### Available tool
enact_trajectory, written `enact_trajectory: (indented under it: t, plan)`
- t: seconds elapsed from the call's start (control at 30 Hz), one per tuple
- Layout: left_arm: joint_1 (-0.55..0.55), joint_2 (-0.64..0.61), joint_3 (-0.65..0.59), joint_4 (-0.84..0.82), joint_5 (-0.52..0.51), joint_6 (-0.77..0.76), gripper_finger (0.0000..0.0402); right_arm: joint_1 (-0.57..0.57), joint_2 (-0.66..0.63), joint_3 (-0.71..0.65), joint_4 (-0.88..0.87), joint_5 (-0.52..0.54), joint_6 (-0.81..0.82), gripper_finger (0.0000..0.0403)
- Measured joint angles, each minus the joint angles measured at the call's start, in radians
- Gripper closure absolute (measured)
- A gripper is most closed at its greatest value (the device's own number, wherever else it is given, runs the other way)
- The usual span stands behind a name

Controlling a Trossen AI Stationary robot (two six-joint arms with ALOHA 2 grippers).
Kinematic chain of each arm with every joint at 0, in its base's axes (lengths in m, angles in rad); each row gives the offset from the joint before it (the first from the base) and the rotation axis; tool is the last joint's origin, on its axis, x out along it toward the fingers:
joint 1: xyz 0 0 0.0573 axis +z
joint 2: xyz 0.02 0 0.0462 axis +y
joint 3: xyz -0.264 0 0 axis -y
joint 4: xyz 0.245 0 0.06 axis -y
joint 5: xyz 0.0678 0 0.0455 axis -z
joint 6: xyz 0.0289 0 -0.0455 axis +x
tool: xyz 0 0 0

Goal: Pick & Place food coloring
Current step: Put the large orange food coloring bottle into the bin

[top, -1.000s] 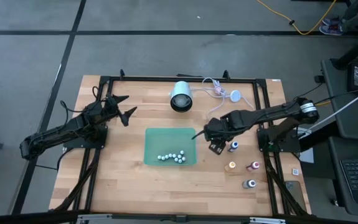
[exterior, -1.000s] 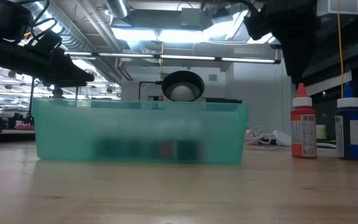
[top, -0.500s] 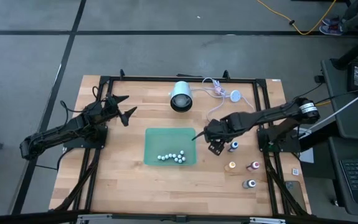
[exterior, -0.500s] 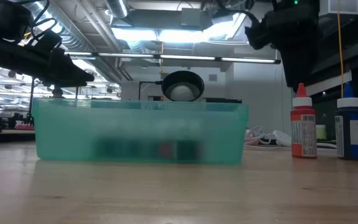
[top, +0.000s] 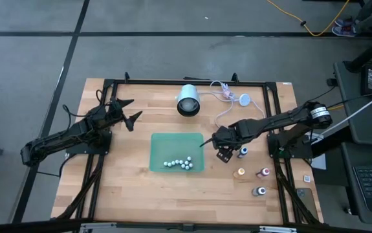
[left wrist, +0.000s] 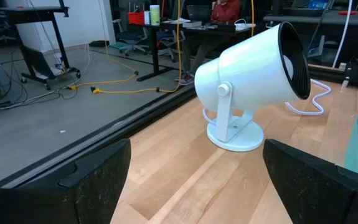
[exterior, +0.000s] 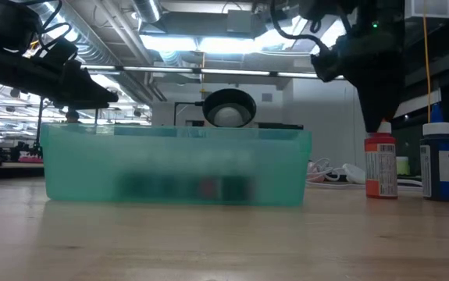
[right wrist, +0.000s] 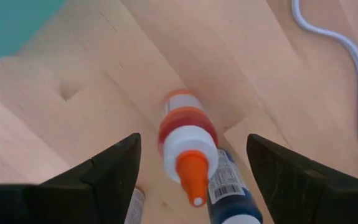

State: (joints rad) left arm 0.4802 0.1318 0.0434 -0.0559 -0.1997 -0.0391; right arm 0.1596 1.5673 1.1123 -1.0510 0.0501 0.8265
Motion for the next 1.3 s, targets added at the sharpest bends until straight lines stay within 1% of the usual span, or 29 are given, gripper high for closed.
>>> enact_trajectory:
  t: [0.3, 0.43, 0.6, 0.93, 1.13, 1.3]
  plan:
    - [0.0, 0.0, 0.0, 0.0, 0.0, 0.0, 0.0041, -0.001, 0.0, -0.023, 0.028, -0.001, -0.022, 0.0112]
    - [0.0, 0.0, 0.0, 0.0, 0.0, 0.0, 0.0041, -0.001, 0.0, -0.023, 0.027, -0.02, -0.02, 0.0127]
    - [0.0, 0.0, 0.0, 0.0, 0.0, 0.0, 0.0041, 0.0, 0.0, -0.023, 0.027, -0.026, -0.023, 0.0169]
    - [0.0, 0.0, 0.0, 0.0, 0.0, 0.0, 0.0041, 0.0, 0.0, -0.002, 0.019, -0.028, -0.023, 0.0279]
    - [0.0, 0.0, 0.0, 0.0, 0.0, 0.0, 0.0041, 0.0, 0.0, -0.002, 0.016, -0.028, -0.021, 0.0283]
    - [0.0, 0.0, 0.0, 0.0, 0.0, 0.0, 0.0041, 0.0, 0.0, -0.002, 0.012, -0.028, -0.018, 0.0273]
